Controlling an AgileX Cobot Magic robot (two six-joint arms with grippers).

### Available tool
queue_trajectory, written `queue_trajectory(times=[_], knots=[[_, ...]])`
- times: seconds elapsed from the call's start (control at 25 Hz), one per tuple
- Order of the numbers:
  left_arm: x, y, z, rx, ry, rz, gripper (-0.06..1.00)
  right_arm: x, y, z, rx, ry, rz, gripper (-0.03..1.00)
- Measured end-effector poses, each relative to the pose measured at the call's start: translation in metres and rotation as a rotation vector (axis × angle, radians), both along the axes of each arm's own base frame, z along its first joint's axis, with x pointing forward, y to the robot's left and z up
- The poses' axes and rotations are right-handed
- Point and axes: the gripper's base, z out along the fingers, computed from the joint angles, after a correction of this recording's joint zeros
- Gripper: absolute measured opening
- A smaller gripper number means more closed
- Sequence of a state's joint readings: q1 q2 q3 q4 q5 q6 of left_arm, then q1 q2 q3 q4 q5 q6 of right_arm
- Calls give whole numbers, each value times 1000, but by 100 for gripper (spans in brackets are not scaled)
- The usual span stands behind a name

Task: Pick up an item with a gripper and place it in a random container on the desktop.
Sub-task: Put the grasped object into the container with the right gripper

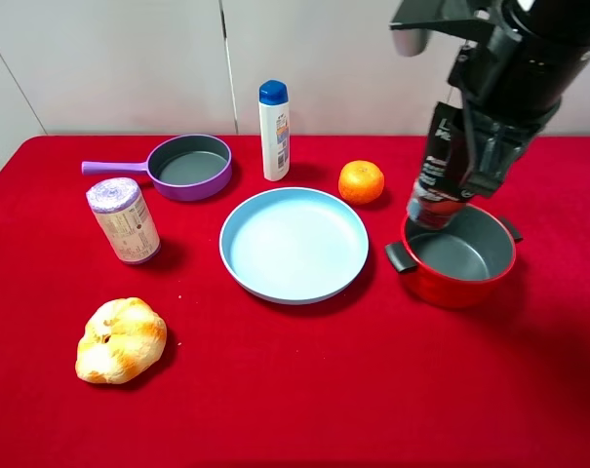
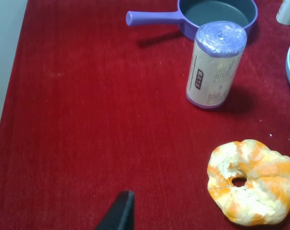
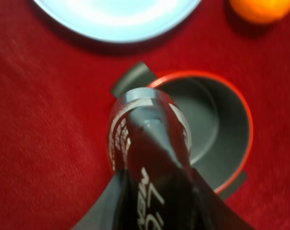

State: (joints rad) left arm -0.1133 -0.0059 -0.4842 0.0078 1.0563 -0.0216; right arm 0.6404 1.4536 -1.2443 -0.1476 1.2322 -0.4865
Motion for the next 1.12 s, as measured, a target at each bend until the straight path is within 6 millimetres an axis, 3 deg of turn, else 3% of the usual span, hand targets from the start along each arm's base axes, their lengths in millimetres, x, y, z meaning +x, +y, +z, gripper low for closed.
queue_trajectory(times=[0.76,1.12], knots=[[0,0,0,0,0,0,99,30,-56,-2,17,2,-199,17],[0,0,0,0,0,0,99,45,-52,-26,14,78,-205,17]])
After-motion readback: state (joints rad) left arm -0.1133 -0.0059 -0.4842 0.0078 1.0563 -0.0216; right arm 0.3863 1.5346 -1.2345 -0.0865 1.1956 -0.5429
